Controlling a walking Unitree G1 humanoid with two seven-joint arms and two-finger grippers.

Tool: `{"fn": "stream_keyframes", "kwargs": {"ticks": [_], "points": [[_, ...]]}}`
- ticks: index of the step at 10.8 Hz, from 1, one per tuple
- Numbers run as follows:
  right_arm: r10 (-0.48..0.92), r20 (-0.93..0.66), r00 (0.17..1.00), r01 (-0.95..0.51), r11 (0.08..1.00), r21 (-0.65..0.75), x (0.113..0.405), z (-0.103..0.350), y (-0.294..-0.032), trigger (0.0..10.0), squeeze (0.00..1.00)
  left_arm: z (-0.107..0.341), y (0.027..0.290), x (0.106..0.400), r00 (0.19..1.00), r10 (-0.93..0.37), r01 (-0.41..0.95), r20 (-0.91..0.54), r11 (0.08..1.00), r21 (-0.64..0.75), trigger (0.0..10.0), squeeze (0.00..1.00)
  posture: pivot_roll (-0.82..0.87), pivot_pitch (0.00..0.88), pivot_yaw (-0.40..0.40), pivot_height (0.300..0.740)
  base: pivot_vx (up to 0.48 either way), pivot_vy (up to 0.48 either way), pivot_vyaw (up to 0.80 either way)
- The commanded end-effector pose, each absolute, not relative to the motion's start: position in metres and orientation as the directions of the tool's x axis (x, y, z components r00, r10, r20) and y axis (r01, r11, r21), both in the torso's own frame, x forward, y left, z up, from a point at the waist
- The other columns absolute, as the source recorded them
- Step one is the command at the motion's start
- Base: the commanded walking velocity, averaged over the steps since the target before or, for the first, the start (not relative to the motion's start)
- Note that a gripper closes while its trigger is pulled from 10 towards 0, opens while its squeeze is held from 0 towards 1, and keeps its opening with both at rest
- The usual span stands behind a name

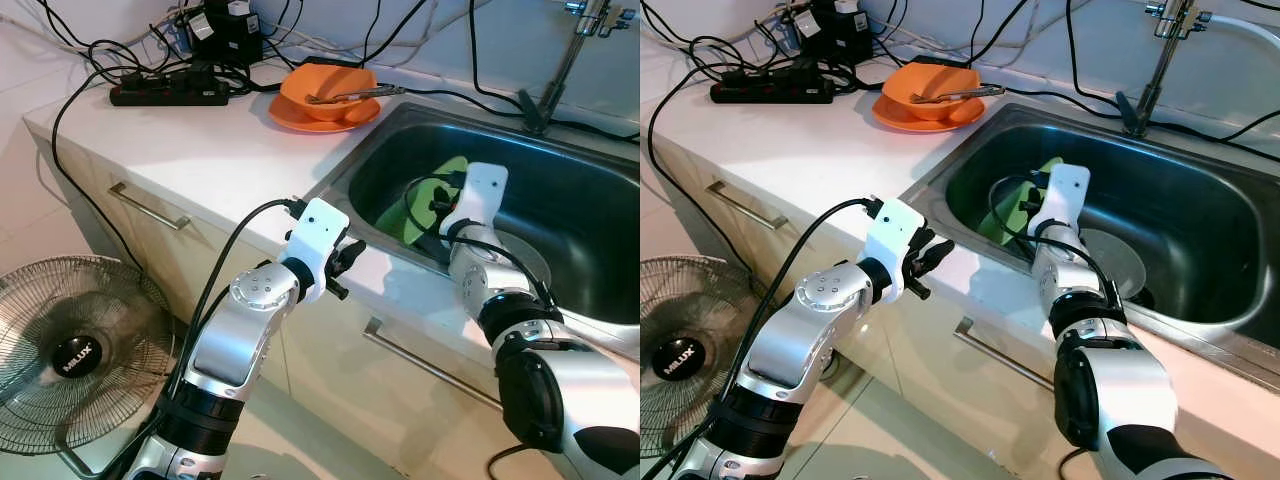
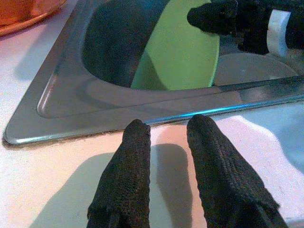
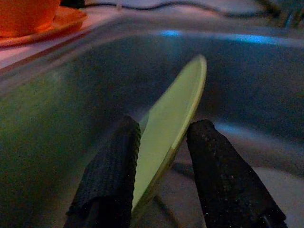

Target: Kitchen organization

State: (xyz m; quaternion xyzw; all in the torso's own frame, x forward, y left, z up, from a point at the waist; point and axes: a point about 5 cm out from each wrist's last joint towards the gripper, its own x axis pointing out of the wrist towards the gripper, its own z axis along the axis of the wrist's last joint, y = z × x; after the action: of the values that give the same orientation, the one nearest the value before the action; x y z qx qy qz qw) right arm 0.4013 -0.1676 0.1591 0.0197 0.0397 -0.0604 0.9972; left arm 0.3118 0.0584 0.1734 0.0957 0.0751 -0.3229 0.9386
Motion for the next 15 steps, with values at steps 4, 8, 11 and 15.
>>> {"fn": "stream_keyframes", "kwargs": {"ticks": [4,8,11,15], "points": [[-0.134,0.057,0.989,0.141,0.982,-0.128,0.405,0.183,-0.171,10.0,0.00,0.174,0.057,0.313,0.783,-0.590,0.618,-0.194,0.774,0.140,10.0,0.00,0.20,0.079,0.015,0.740,0.000,0.000,0.00],[-0.067,0.153,0.986,0.079,0.994,-0.080,0.401,0.188,-0.161,10.0,0.00,0.187,0.060,0.321,0.847,-0.531,0.528,-0.033,0.831,0.177,10.0,0.00,0.20,0.077,0.012,0.740,0.000,0.000,0.00],[0.020,0.289,0.957,-0.015,1.000,-0.020,0.392,0.197,-0.148,10.0,0.00,0.199,0.076,0.331,0.913,-0.390,0.352,0.121,0.902,0.250,10.0,0.00,0.19,0.070,0.010,0.740,0.000,0.000,0.00],[0.020,0.289,0.957,-0.015,1.000,-0.020,0.392,0.197,-0.148,10.0,0.00,0.199,0.076,0.331,0.913,-0.390,0.352,0.121,0.902,0.250,10.0,0.00,0.19,0.070,0.010,0.740,0.000,0.000,0.00]]}}
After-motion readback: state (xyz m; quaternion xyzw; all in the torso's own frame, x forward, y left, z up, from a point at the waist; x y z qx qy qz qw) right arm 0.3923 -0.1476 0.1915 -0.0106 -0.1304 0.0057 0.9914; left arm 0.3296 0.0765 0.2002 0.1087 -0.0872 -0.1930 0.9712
